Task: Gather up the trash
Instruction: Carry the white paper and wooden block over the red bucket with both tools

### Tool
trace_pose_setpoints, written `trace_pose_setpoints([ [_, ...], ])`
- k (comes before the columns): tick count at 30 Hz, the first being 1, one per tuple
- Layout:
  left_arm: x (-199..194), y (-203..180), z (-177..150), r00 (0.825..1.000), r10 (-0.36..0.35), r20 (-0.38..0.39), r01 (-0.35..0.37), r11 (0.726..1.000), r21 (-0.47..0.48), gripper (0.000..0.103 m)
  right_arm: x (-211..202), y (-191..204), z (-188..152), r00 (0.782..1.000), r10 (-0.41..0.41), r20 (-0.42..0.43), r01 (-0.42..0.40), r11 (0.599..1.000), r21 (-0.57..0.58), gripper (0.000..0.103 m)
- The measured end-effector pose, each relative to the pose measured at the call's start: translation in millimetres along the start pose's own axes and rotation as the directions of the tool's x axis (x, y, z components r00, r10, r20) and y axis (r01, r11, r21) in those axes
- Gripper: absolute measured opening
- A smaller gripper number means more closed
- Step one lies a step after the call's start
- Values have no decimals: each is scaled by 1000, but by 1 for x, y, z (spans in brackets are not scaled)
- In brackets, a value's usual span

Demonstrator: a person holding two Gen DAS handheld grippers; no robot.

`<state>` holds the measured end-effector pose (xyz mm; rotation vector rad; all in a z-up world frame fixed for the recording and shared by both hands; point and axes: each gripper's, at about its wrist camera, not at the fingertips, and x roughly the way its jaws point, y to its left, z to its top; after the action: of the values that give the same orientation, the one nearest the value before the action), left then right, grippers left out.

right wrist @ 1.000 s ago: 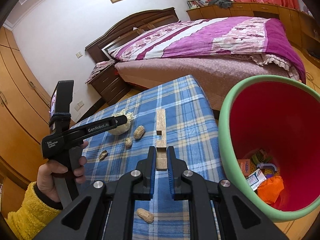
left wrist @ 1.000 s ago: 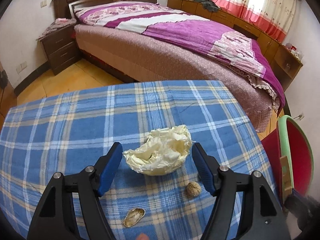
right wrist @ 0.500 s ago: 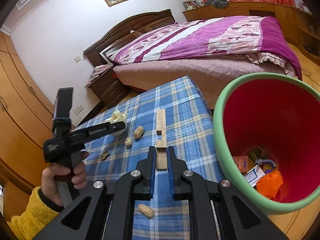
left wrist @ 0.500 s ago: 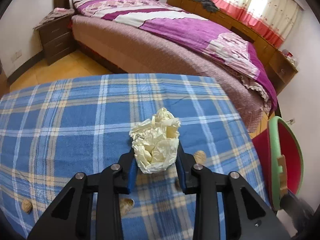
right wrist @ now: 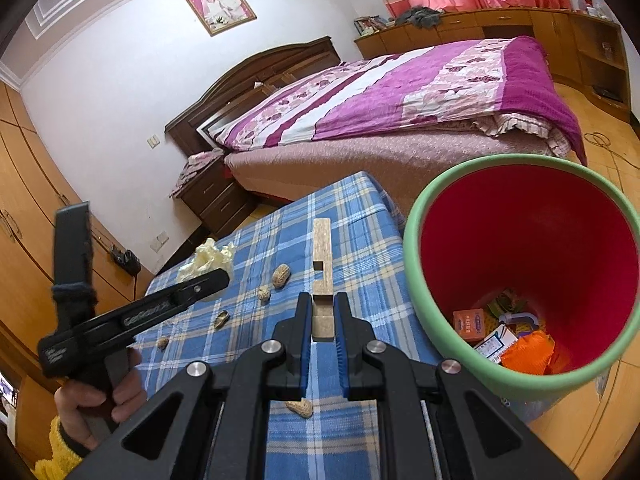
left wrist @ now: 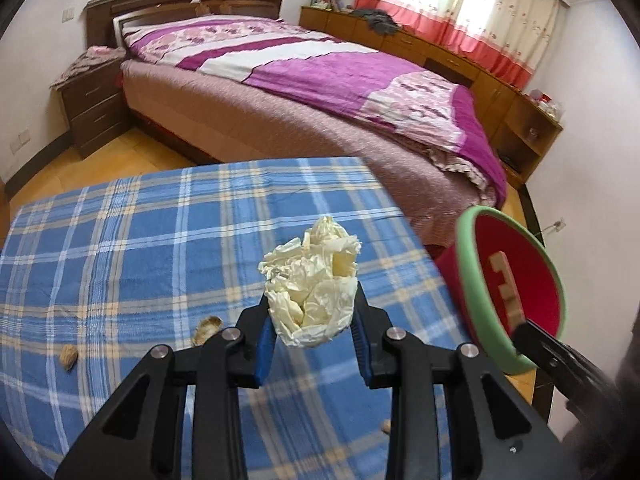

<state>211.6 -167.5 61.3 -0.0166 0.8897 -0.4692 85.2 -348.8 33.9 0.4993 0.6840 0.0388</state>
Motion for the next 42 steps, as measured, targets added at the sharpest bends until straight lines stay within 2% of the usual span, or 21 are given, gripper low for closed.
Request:
trace_pose_setpoints([
  [8, -35, -44, -10, 998, -52, 29, 50, 997, 61, 33, -34, -15, -5, 998, -9, 56, 7, 999, 43, 13],
  [15, -38, -82, -21, 996, -92, 16, 90, 991, 103, 33, -61, -41, -12, 994, -44, 98, 34, 994, 101, 13],
  [25, -9, -134, -31, 992, -126, -29, 129, 978, 163, 33, -82, -94, -17, 986, -110, 124, 84, 977, 195, 13],
  [40, 52, -185, -33, 983, -143, -112, 162, 967, 194, 34, -69, -155, -7, 983, -168, 74, 145, 958, 248, 15],
  [42, 57, -189, -33, 984, -134, -115, 155, 968, 197, 42, -66, -159, -7, 984, -167, 64, 146, 956, 254, 15],
])
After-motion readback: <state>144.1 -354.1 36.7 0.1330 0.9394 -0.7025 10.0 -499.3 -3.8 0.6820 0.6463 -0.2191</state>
